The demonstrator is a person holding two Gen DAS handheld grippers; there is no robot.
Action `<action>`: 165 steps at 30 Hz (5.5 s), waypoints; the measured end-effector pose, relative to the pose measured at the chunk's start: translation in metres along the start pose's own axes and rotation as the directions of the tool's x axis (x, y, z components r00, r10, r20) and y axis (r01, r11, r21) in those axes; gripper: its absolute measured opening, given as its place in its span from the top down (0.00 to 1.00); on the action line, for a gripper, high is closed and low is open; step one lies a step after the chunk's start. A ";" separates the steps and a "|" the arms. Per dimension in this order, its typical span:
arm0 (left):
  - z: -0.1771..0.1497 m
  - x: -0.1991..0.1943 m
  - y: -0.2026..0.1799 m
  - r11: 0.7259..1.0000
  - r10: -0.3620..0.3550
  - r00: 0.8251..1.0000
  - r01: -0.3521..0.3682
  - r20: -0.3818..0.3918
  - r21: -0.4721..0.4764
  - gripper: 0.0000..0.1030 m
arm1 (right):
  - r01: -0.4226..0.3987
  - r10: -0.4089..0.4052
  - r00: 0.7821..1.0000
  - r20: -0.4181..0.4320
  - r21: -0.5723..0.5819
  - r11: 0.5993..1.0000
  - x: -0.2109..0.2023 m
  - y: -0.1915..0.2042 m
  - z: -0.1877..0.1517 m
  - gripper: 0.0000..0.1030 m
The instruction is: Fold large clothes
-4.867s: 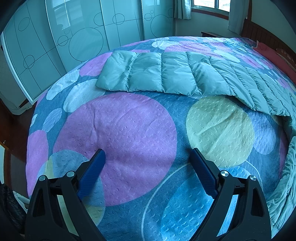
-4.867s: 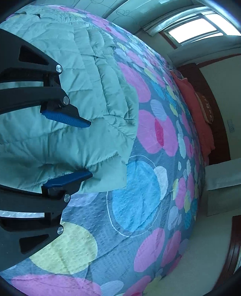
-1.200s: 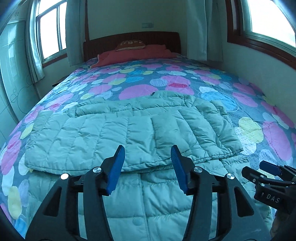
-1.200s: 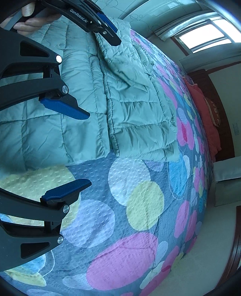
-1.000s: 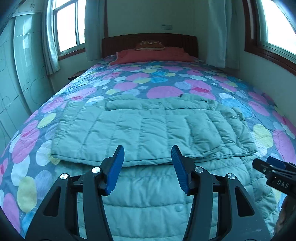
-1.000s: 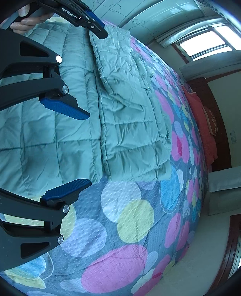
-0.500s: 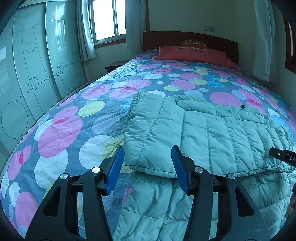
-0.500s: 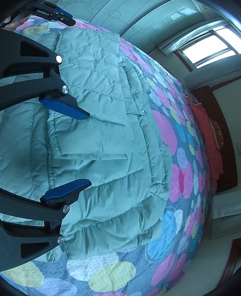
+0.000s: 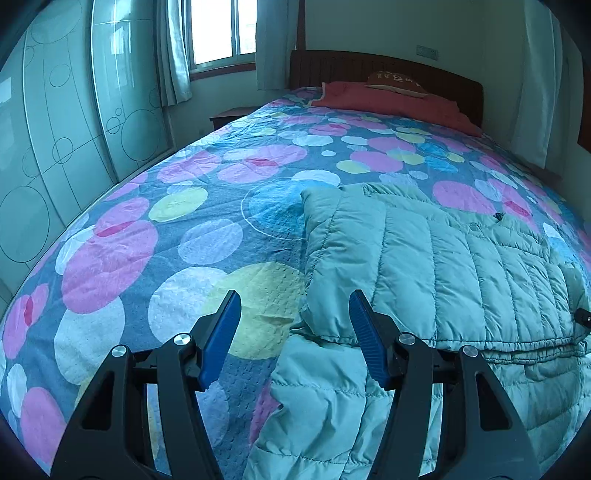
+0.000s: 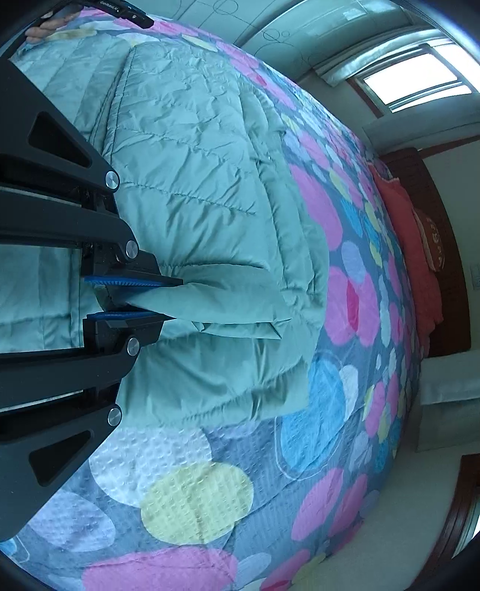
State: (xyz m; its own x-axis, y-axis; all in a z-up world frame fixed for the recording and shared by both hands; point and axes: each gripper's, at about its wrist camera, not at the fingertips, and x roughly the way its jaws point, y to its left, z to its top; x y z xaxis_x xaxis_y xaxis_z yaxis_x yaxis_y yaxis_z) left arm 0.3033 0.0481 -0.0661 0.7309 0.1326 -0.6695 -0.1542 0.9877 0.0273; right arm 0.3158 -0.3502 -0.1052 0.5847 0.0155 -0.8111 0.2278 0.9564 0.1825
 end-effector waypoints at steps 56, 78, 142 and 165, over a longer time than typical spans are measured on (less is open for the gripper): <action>-0.101 -0.064 0.090 0.969 -0.101 0.953 0.029 -0.287 -0.245 0.40 | 0.045 -0.046 0.999 0.012 0.093 0.995 -0.119 -0.060 -0.145 0.40; -0.198 -0.141 0.101 0.765 -0.429 0.869 0.205 -0.247 -0.610 0.39 | -0.285 0.287 0.956 0.066 0.456 0.843 -0.160 -0.104 -0.266 0.38; 0.071 -0.032 0.037 0.801 -0.501 0.865 0.466 0.006 -0.375 0.96 | -0.536 0.448 0.835 0.321 0.289 0.793 -0.102 -0.029 0.017 0.96; 0.088 0.074 0.002 0.883 -0.405 0.911 0.368 -0.077 -0.291 0.41 | -0.398 0.338 0.913 0.229 0.311 0.863 -0.011 -0.031 0.047 0.47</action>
State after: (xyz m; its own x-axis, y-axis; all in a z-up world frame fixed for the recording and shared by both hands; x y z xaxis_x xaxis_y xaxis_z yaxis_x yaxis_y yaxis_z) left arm 0.4159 0.0675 -0.0500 0.6771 -0.2856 -0.6782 -0.0606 0.8968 -0.4382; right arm 0.3391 -0.3936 -0.0754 0.7891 0.2710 -0.5513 0.2063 0.7284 0.6533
